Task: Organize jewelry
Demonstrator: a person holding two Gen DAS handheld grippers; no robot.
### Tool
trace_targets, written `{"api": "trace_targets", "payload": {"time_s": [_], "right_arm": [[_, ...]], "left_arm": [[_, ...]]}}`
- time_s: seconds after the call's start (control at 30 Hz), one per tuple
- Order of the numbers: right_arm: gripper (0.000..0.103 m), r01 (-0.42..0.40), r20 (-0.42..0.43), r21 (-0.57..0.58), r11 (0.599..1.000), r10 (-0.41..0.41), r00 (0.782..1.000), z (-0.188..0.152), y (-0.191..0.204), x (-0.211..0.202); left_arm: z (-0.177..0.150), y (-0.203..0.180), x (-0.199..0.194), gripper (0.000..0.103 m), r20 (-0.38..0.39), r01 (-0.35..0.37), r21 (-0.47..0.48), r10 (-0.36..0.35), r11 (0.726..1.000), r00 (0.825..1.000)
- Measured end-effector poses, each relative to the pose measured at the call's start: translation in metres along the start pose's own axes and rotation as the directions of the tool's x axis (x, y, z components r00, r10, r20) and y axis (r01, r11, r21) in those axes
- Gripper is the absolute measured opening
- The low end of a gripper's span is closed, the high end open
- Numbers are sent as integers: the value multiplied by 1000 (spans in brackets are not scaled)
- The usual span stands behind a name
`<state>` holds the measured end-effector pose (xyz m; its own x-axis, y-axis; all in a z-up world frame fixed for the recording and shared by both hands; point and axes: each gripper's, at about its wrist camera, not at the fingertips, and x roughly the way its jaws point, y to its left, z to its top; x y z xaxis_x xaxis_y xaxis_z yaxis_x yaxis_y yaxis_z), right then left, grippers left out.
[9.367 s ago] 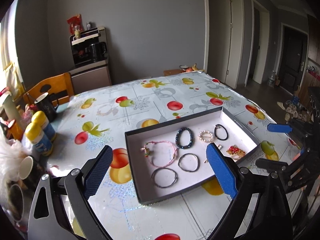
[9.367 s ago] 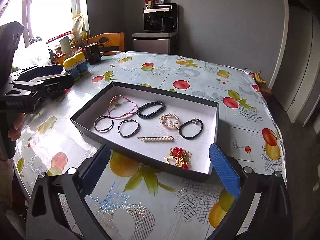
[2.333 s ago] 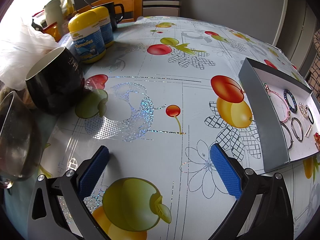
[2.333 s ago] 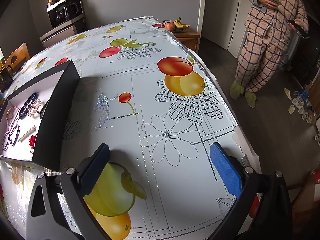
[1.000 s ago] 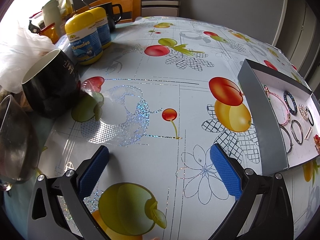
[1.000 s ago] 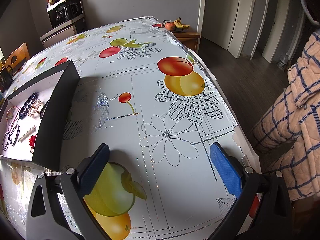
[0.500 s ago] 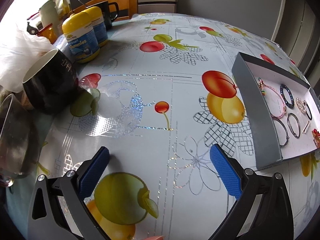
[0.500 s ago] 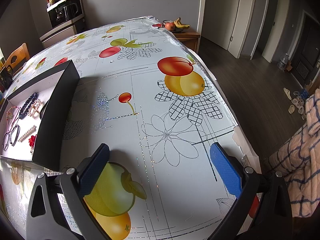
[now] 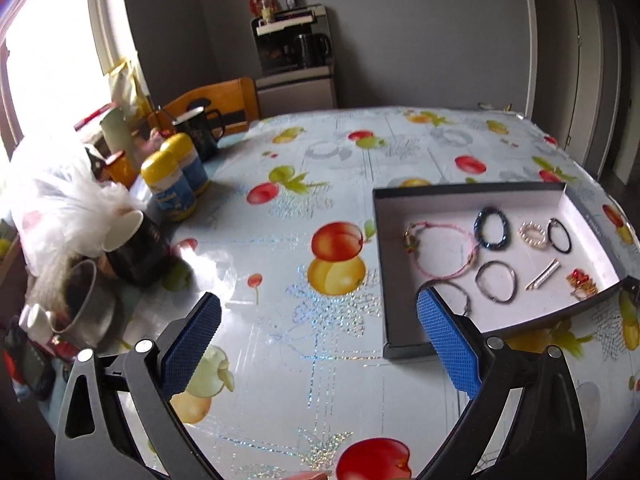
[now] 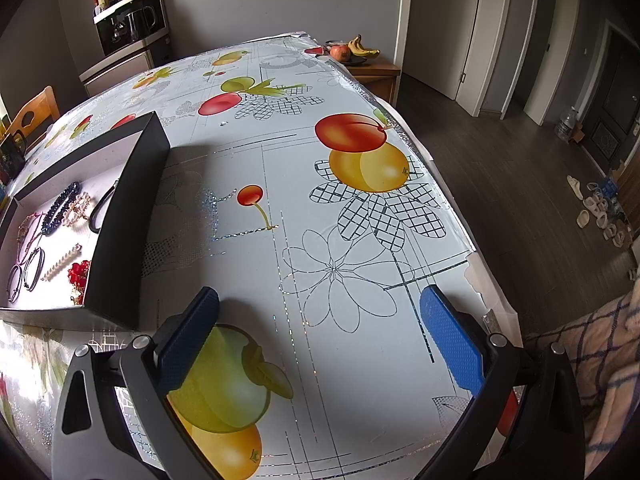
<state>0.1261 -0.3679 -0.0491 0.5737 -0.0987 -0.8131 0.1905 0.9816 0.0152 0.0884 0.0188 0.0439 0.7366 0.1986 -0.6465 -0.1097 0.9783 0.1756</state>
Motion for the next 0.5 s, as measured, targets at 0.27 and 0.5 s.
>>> {"api": "trace_targets", "payload": {"time_s": [0.27,0.5], "right_arm": [[99,0,0,0,1000,0,1000,0,0,0],[99,0,0,0,1000,0,1000,0,0,0]], "left_arm": [[16,-39,-5,100,-14,181,-8,-181,984,983],[14,-59,-13,100,5,194,55,-194,980,981]]}}
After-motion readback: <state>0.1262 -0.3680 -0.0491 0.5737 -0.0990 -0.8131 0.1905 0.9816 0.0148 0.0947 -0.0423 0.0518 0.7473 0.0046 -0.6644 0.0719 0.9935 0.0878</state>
